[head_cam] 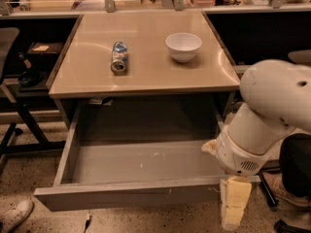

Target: Open top drawer

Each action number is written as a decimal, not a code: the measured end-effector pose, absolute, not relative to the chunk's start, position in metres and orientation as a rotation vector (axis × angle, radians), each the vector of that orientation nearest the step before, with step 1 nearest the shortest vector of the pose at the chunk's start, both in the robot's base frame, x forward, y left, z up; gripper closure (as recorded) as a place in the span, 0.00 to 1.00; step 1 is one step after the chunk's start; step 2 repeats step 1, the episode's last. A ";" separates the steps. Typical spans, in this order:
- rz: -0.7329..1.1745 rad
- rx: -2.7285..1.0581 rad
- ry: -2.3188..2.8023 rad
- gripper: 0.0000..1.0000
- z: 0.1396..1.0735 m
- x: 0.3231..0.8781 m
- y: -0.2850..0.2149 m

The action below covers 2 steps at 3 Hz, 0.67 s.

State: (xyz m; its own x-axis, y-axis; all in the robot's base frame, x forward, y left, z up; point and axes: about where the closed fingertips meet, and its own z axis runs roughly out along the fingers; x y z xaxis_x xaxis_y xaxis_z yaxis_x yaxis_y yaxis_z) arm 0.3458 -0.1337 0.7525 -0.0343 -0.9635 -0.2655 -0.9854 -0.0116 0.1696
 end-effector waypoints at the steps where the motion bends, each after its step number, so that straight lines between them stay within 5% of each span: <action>1: 0.235 -1.948 2.301 0.00 0.845 0.332 -0.181; 2: 0.235 -1.948 2.301 0.00 0.845 0.332 -0.181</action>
Offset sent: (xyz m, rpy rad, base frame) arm 0.0000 0.0000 0.0000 0.0000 0.0000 0.0000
